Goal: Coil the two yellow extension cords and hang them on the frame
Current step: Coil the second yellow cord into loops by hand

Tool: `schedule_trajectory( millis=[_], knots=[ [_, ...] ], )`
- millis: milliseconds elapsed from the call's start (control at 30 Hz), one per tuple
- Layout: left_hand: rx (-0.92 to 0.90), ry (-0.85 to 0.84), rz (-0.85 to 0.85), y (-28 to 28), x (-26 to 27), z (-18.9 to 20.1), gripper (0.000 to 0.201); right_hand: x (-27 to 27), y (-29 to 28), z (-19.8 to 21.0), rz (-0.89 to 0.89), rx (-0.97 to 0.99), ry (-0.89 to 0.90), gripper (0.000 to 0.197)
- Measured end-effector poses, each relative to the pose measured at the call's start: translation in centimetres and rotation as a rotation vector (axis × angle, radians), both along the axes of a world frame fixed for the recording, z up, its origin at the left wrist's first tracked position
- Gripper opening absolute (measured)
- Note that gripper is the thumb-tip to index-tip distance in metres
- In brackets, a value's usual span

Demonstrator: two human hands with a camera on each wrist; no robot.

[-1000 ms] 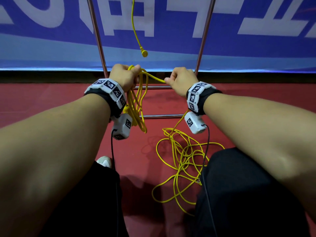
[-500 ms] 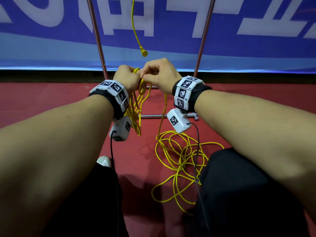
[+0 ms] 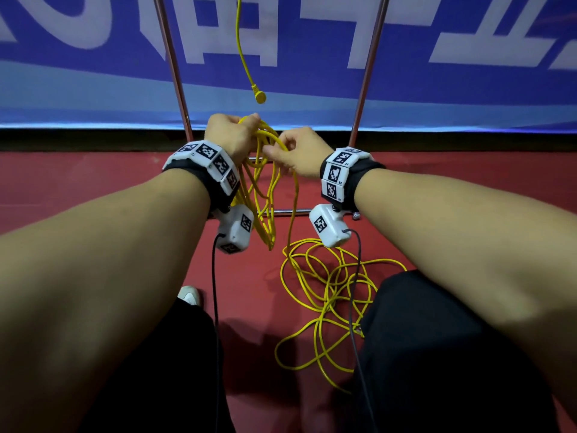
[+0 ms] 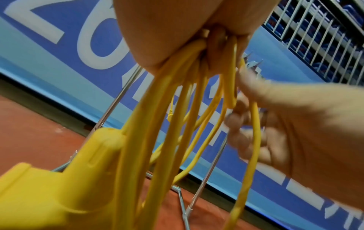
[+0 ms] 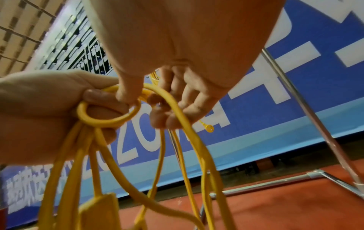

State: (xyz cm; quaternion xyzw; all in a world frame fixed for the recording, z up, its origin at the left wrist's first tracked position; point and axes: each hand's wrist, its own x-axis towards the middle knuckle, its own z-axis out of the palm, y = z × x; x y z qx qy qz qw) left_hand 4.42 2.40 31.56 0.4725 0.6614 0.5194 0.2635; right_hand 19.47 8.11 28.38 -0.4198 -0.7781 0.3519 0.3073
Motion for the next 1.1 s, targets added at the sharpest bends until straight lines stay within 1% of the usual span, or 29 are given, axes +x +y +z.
schedule_trajectory(
  millis=[33,100,133,200,233,333,400,433,467,533,600,733,800,867,933,1033,1100],
  knots=[
    [0.008,-0.022,0.018,0.1,-0.2,0.1,0.041,0.6,0.0,-0.3,0.038,-0.034,-0.09,0.032],
    [0.006,-0.027,0.06,0.1,-0.7,0.4,0.041,1.9,0.1,-1.0,0.106,-0.103,-0.268,0.039],
    [0.006,-0.026,0.077,0.0,-1.0,0.4,0.041,2.6,0.1,-1.2,0.116,-0.152,-0.292,0.042],
    [0.007,-0.016,0.083,0.1,-1.6,0.4,0.041,3.5,0.0,-1.0,0.076,-0.239,-0.207,0.045],
    [0.013,-0.009,0.085,0.1,-1.7,0.2,0.041,3.7,0.2,-0.8,0.029,-0.243,-0.156,0.047],
    [-0.012,0.011,0.055,0.0,-1.6,-0.1,0.043,3.8,1.0,0.3,-0.125,-0.127,-0.08,0.049],
    [-0.044,0.019,0.0,-0.2,-1.4,-0.3,0.043,3.7,1.2,1.0,-0.179,-0.155,0.058,0.043],
    [-0.056,0.013,-0.033,-0.3,-1.2,-0.6,0.043,3.8,1.1,1.3,-0.175,-0.169,0.114,0.038],
    [-0.064,0.016,-0.061,-0.4,-1.1,-0.8,0.044,3.8,0.9,1.5,-0.162,-0.173,0.134,0.033],
    [-0.079,0.043,-0.096,-0.6,-0.9,-1.1,0.044,3.6,0.6,1.9,-0.134,-0.159,0.12,0.025],
    [-0.086,0.06,-0.117,-0.7,-0.7,-1.2,0.043,3.1,0.3,2.2,-0.122,-0.12,0.032,0.026],
    [-0.109,0.053,-0.147,-0.8,0.2,-1.2,0.04,1.1,-0.8,2.9,-0.05,0.06,-0.361,0.039],
    [-0.122,0.045,-0.13,-0.8,0.5,-1.3,0.038,0.0,-1.5,2.9,-0.025,0.148,-0.484,0.038],
    [-0.143,0.048,-0.115,-0.6,0.6,-1.4,0.038,-0.8,-1.8,2.8,-0.066,0.139,-0.499,0.039],
    [-0.171,0.098,-0.111,-0.6,0.7,-1.4,0.042,-1.2,-2.1,2.6,-0.106,0.122,-0.472,0.039],
    [-0.192,0.206,-0.086,-0.7,0.8,-1.3,0.041,-1.2,-2.2,2.5,-0.102,0.1,-0.463,0.026],
    [-0.183,0.227,-0.068,-0.5,0.7,-1.2,0.043,-0.7,-1.9,2.3,-0.085,0.065,-0.408,0.032]
  ],
)
